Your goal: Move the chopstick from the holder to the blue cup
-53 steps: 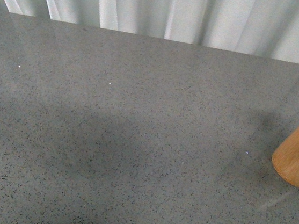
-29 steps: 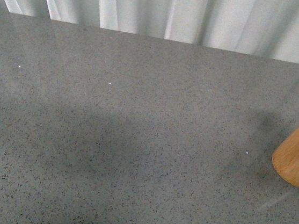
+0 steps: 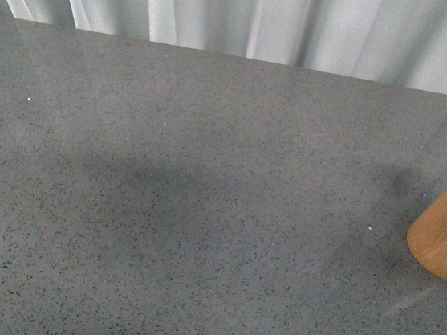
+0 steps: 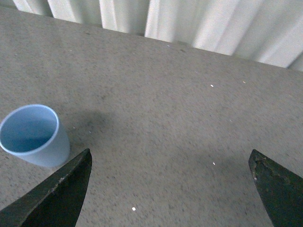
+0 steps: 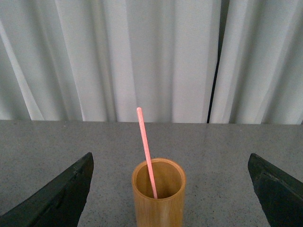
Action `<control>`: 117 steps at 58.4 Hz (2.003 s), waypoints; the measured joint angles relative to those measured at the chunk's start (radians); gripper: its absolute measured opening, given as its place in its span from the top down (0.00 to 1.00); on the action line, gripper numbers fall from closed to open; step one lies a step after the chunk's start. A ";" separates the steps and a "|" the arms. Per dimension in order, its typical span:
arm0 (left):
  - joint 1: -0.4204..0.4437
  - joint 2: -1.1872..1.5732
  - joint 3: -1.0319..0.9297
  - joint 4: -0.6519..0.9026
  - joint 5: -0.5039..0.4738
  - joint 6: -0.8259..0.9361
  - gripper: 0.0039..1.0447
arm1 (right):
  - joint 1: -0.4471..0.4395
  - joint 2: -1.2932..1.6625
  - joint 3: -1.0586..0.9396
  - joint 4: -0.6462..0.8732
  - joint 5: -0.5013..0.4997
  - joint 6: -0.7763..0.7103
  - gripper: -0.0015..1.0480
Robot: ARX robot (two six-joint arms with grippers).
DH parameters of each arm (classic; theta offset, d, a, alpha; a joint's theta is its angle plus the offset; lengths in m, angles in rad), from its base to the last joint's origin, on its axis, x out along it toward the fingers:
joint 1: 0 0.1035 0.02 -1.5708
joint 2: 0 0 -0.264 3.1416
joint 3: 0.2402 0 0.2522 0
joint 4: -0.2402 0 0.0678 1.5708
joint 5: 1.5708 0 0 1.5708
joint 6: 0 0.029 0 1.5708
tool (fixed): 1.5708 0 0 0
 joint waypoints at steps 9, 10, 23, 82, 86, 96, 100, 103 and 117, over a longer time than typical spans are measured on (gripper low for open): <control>0.091 0.182 0.054 -0.001 -0.044 0.019 0.06 | 0.000 0.000 0.000 0.000 0.000 0.000 0.10; 0.106 0.202 0.055 0.002 -0.049 0.023 0.06 | 0.000 0.000 0.000 0.000 0.000 0.000 0.10; 0.239 0.369 0.073 0.062 -0.112 0.053 0.06 | 0.000 0.000 0.000 0.000 0.000 0.000 0.10; 0.313 0.798 0.326 -0.003 -0.145 -0.053 0.06 | 0.000 0.000 0.000 0.000 0.000 0.000 0.10; 0.313 0.817 0.341 -0.012 -0.148 -0.056 0.07 | 0.000 0.000 0.000 0.000 0.000 0.000 0.10; 0.313 0.861 0.397 -0.064 -0.142 -0.086 0.33 | 0.000 0.000 0.000 0.000 0.000 0.000 0.10; 0.309 0.867 0.411 -0.087 -0.136 -0.093 0.43 | 0.000 0.000 0.000 0.000 0.000 0.000 0.10; 0.305 0.867 0.418 -0.102 -0.135 -0.098 0.50 | 0.000 0.000 0.000 0.000 0.000 0.000 0.10; 0.286 0.851 0.438 -0.147 -0.120 -0.100 0.83 | 0.000 0.000 0.000 0.000 0.000 0.000 0.10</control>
